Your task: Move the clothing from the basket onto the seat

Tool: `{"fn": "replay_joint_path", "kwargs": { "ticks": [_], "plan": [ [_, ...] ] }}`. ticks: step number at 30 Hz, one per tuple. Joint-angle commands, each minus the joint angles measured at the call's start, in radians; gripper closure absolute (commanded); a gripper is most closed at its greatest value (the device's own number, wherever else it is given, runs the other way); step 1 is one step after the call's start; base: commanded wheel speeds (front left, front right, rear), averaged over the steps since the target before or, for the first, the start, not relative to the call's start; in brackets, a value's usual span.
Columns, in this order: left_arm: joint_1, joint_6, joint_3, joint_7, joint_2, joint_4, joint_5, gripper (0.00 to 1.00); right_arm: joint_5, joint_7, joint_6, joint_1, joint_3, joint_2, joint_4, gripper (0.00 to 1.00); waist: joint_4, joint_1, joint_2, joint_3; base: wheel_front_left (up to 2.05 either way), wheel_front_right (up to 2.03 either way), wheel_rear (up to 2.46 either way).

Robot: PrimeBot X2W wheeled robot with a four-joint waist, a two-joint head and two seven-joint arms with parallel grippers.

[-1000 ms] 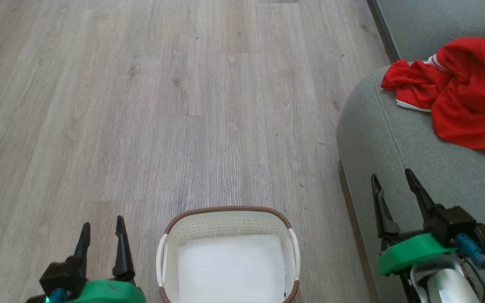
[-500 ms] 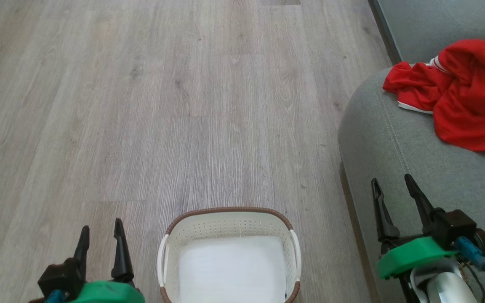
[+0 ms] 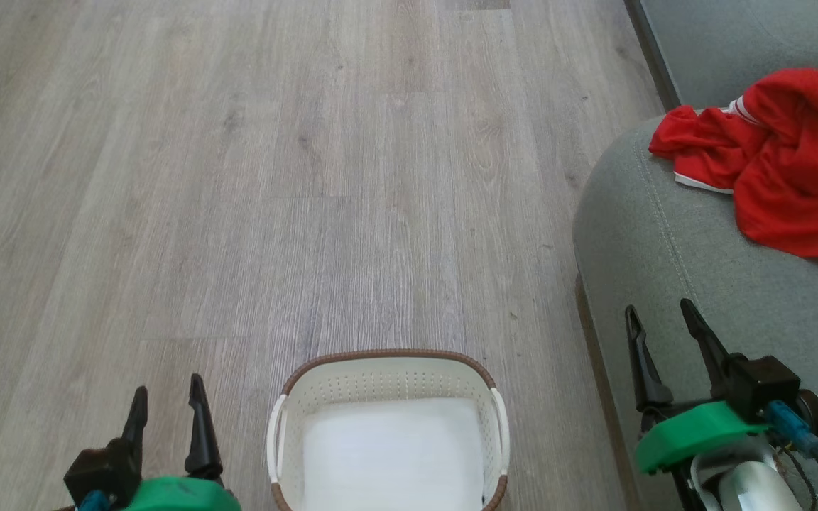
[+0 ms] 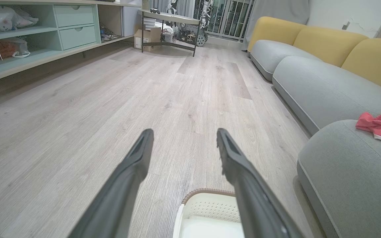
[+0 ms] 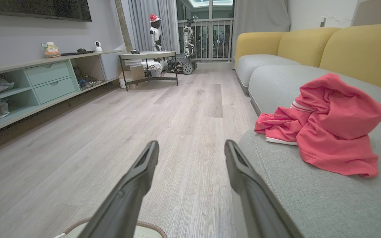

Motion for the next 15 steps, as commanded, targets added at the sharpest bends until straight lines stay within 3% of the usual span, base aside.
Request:
{"fn": "replay_joint_path", "kwargs": {
  "ticks": [1,11,12,15],
  "plan": [
    [-0.042,-0.001,0.037,-0.013,-0.003,-0.027,0.009,0.00,0.008,-0.009,0.007,-0.034,0.025,0.002,-0.027,0.00,0.000,0.0000,-0.0001,0.000,0.00,0.00,0.00],
    [-0.043,-0.008,0.041,-0.013,-0.009,-0.024,0.017,0.00,0.007,-0.009,0.007,-0.036,0.023,0.002,-0.017,0.00,0.000,0.0000,-0.0001,0.000,0.00,0.00,0.00],
    [-0.001,-0.006,0.004,0.000,-0.008,0.004,0.010,1.00,0.000,0.000,0.000,0.000,0.000,0.000,0.012,1.00,0.000,0.0000,-0.0001,0.000,0.00,0.00,0.00],
    [0.008,-0.006,-0.001,0.003,-0.014,0.052,0.007,1.00,0.003,0.001,-0.001,0.014,0.001,0.000,0.058,1.00,0.000,0.0000,-0.0001,0.000,0.00,0.00,0.00]
  ]
}}
